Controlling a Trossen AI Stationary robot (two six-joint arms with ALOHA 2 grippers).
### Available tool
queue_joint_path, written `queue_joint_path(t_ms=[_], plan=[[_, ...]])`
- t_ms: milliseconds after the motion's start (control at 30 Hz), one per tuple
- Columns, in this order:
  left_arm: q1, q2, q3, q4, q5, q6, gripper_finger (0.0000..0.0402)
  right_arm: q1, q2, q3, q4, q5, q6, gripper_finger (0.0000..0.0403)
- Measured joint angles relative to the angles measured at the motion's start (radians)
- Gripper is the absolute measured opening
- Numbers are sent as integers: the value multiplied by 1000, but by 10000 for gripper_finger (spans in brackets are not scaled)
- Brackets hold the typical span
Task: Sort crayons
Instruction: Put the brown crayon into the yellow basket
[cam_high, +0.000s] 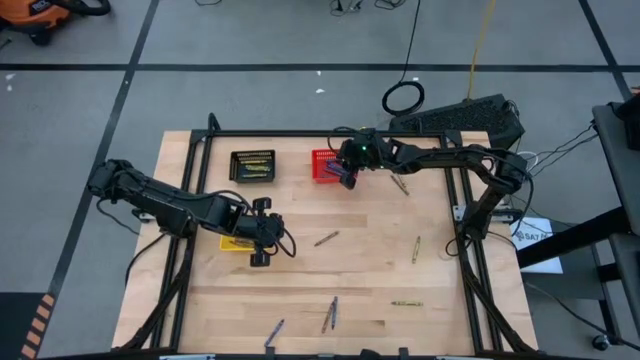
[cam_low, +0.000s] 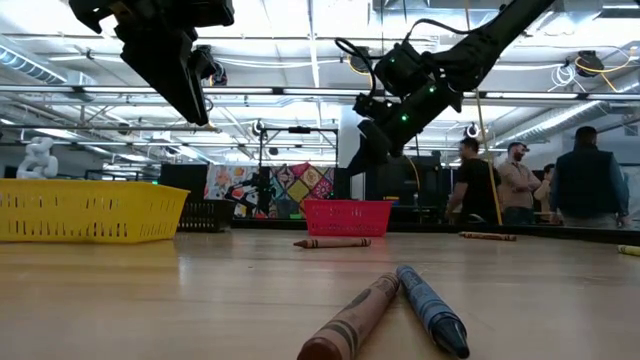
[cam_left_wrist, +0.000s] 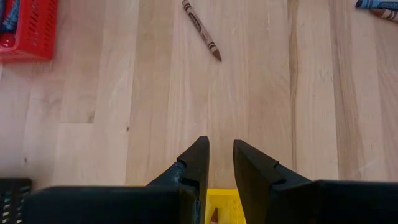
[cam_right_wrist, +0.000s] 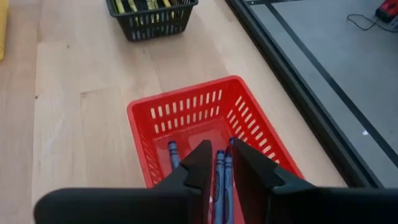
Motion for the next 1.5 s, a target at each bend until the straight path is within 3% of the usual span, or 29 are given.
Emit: queue_joint_path(t_ms=[300,800,1167,1367,1500], plan=[[0,0,0,-14,0,-49,73,34,-53,16,-42,1,19,52],[-19,0,0,-62,1,-73,73,278,-196,77,-478,4,98,52],[-41,0,0,85,134,260,73,445,-226,77,-548,83,260,52],[-27,0,0,116,133,263,73,479,-225,77,-549,83,297,52],[-17,18,0,130,103,186,73,487,-225,77,-547,84,296,52]])
